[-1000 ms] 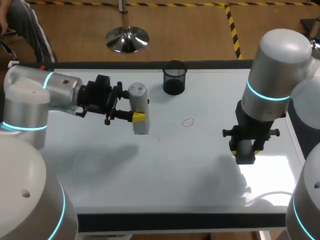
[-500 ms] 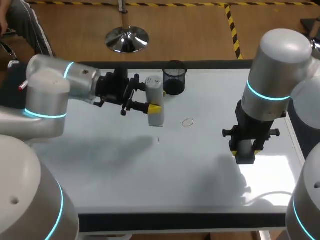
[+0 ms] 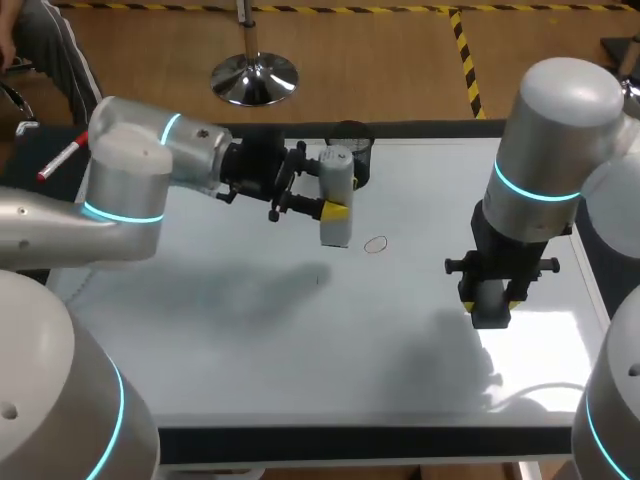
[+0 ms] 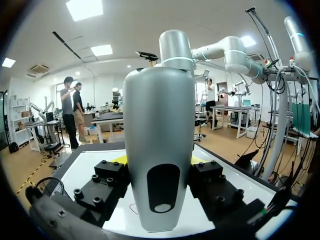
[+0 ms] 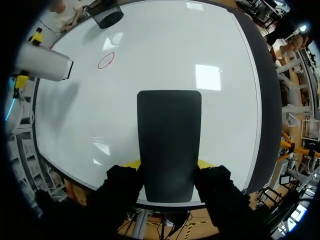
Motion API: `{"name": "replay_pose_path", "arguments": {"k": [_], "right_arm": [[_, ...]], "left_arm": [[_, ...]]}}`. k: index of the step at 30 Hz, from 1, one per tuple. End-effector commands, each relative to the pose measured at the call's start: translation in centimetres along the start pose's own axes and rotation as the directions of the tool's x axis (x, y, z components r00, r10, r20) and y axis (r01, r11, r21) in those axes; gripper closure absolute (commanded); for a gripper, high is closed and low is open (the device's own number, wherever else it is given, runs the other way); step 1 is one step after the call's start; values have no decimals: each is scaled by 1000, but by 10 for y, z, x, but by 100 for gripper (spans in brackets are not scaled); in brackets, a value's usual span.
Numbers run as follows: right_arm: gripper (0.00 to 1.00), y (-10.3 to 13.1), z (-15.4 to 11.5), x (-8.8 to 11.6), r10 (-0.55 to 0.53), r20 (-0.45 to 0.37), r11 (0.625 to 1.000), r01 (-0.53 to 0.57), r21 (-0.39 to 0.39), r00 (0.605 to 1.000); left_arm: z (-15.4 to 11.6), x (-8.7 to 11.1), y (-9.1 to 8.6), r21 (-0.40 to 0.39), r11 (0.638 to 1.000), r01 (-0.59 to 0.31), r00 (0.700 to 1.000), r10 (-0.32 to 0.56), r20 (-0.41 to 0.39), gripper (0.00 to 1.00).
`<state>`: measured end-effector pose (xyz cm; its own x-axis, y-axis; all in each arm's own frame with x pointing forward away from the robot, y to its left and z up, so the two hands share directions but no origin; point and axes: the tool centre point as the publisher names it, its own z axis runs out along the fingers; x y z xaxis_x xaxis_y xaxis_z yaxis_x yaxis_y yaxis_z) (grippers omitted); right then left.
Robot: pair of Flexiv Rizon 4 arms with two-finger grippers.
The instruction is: Pick up the inspection probe, press it on each red-marked spot on the whiteboard one by one, put down the probe, pick up the eraser, and wipe off all the red marks.
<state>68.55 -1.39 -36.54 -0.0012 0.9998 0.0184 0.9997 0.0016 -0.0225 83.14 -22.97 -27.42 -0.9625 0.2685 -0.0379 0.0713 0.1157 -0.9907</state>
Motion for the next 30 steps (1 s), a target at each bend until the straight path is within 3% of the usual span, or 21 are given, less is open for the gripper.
{"name": "replay_pose_path", "arguments": {"k": [1, 30], "right_arm": [[100, -1, -1, -2, -2, -3, 1000, 2, -2, 1000], [100, -1, -1, -2, -2, -3, 1000, 2, -2, 1000]], "left_arm": [[13, -14, 5, 4, 1000, 2, 1000, -1, -16, 100], [47, -37, 30, 37, 999, 28, 999, -26, -38, 100]]}}
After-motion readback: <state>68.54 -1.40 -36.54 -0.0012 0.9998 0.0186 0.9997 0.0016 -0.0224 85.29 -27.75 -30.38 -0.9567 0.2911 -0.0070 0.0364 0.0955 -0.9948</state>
